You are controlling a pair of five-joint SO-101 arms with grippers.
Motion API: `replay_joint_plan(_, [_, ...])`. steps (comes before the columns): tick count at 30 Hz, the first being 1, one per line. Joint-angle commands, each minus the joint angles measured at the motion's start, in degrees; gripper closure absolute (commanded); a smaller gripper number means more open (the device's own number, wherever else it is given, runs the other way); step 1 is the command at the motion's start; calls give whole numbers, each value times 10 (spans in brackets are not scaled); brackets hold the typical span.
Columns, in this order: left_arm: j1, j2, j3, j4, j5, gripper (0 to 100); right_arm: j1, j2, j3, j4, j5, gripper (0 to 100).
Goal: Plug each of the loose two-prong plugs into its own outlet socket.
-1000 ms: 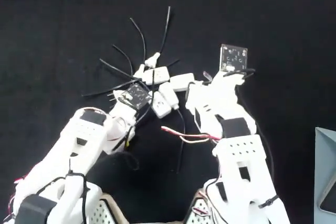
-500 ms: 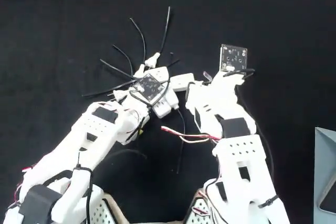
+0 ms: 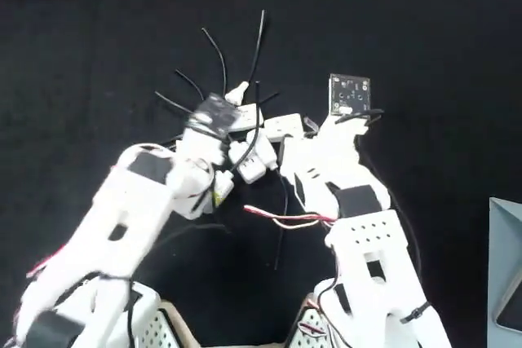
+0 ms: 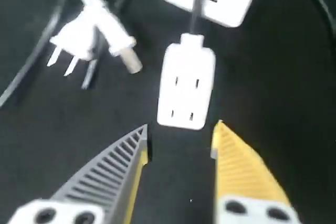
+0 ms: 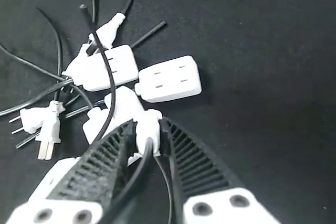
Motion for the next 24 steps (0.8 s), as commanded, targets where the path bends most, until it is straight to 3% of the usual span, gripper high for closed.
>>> replay_joint_plan(1, [-88,-157,-19,55,26,816,-24,-16,-5,4,23,986])
replay_joint_plan(6, [-208,-349,94,61,25,816,-113,-17,-10,47,76,986])
replay_joint_plan(14, [-310,-571,262,44,24,816,-283,-14,-11,75,120,986])
replay_joint_plan(24, [-330,-617,374,-25,25,816,-346,51,-4,-26,152,987])
